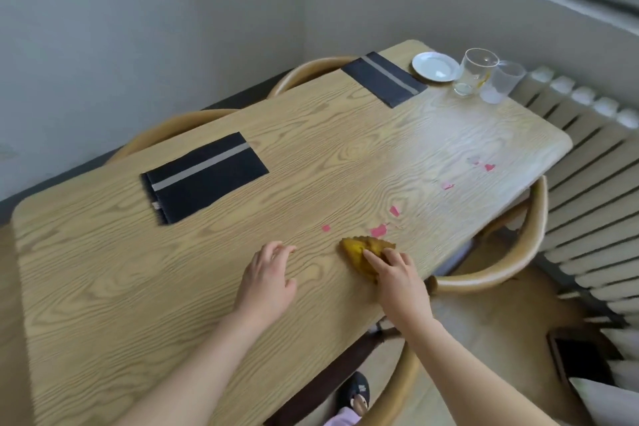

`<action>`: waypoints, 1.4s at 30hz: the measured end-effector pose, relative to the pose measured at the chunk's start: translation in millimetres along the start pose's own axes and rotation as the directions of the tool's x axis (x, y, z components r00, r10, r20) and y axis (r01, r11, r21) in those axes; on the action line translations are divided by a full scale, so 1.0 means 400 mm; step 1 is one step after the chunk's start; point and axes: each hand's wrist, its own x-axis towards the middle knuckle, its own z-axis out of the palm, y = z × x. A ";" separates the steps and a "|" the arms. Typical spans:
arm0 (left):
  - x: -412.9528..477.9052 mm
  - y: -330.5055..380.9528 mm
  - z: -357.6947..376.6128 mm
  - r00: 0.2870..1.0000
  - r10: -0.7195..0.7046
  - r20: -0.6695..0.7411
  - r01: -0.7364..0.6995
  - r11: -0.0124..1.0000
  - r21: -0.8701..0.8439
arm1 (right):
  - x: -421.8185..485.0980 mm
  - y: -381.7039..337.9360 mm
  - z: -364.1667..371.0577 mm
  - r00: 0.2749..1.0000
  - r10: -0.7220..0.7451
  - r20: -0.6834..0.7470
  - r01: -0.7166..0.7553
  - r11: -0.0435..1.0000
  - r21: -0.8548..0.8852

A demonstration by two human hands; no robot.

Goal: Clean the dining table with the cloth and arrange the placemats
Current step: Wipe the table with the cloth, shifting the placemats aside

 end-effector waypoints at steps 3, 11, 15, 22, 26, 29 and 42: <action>0.023 0.037 0.025 0.999 -0.042 -0.018 0.042 0.999 -0.001 | 0.046 0.048 -0.019 1.000 0.021 0.001 -0.021 1.000 0.001; 0.103 0.147 0.050 0.993 -0.066 -0.101 0.063 0.998 -0.030 | 0.042 -0.009 0.010 0.885 -0.447 0.127 0.447 0.894 0.026; 0.136 0.164 0.044 0.989 -0.091 -0.113 0.087 0.996 -0.032 | 0.110 0.060 -0.026 0.906 -0.407 0.114 0.409 0.913 0.013; 0.167 0.183 0.056 0.982 -0.151 -0.110 0.148 0.989 -0.029 | 0.226 0.179 -0.077 1.000 -0.026 0.018 0.026 1.000 -0.015; 0.185 0.204 0.053 0.983 -0.144 -0.116 0.140 0.989 -0.042 | 0.200 0.136 -0.054 0.982 -0.178 0.061 0.178 0.984 0.012; 0.196 0.212 0.050 0.985 -0.128 -0.120 0.125 0.992 -0.031 | 0.179 0.104 -0.031 0.925 -0.368 0.094 0.369 0.929 0.014; 0.180 0.186 0.048 0.973 -0.193 -0.125 0.190 0.981 -0.035 | 0.337 0.286 -0.111 0.965 0.261 -0.037 -0.261 0.965 0.004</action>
